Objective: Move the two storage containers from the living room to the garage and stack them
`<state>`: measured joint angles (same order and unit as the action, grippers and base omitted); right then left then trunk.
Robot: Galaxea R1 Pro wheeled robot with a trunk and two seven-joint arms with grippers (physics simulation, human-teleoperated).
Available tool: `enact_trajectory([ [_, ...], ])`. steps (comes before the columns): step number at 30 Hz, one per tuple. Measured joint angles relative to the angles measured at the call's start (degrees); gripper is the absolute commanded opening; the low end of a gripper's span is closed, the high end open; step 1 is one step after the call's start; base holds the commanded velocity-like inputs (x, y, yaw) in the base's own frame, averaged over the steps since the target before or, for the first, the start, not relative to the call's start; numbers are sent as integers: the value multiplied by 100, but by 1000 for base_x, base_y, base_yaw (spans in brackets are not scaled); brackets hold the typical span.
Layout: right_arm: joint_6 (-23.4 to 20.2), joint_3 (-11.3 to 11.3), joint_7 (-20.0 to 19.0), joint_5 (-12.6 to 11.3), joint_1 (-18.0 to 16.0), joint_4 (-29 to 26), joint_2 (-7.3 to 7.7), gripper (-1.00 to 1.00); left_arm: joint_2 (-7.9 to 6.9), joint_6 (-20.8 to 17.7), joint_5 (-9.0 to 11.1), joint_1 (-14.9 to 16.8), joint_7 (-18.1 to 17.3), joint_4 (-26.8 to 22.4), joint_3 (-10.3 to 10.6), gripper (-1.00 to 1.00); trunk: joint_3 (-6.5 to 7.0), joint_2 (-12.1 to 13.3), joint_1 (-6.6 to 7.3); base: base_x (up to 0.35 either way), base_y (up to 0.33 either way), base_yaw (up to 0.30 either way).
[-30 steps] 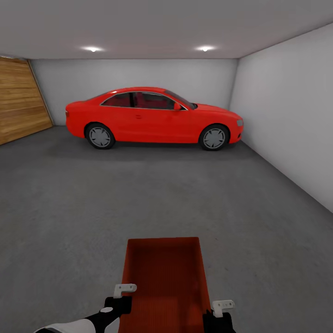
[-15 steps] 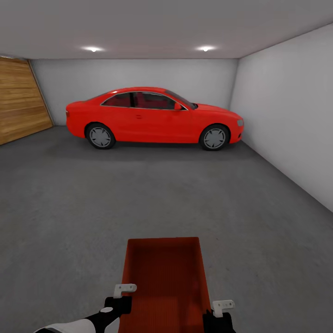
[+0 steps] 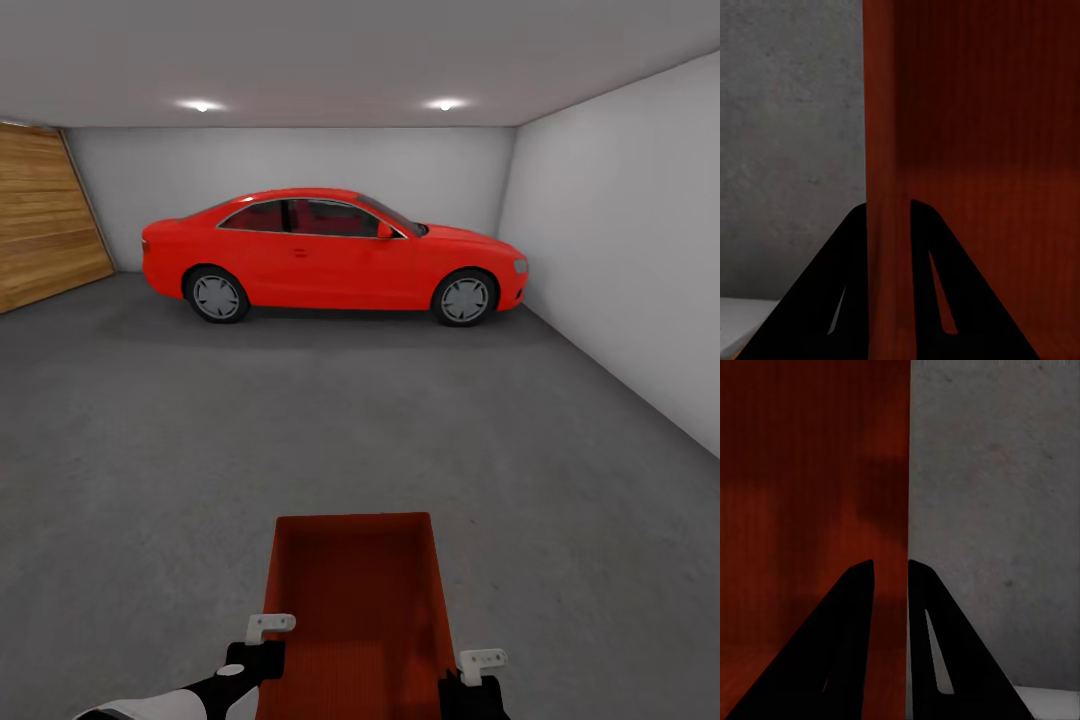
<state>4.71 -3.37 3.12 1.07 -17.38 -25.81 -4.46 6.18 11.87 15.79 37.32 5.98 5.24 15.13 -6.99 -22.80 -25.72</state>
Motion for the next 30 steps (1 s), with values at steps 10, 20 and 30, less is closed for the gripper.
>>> enact_trajectory([
  [10, 0, 3, -1, 0, 0, 2, -1, -100, 0, -6, -1, 0, 1, -3, 2, -100, 0, 0, 0, 311, 6, 0],
  [20, 0, 3, 0, 0, 0, -1, 0, -100, 0, -8, -1, 0, 1, -7, 3, -100, 0, 1, -2, 205, 0, 0],
  [30, 0, 3, 0, -1, 0, 1, -1, -100, 0, -8, -2, 0, 1, -5, 1, -100, 0, 0, 1, 243, 0, 0],
])
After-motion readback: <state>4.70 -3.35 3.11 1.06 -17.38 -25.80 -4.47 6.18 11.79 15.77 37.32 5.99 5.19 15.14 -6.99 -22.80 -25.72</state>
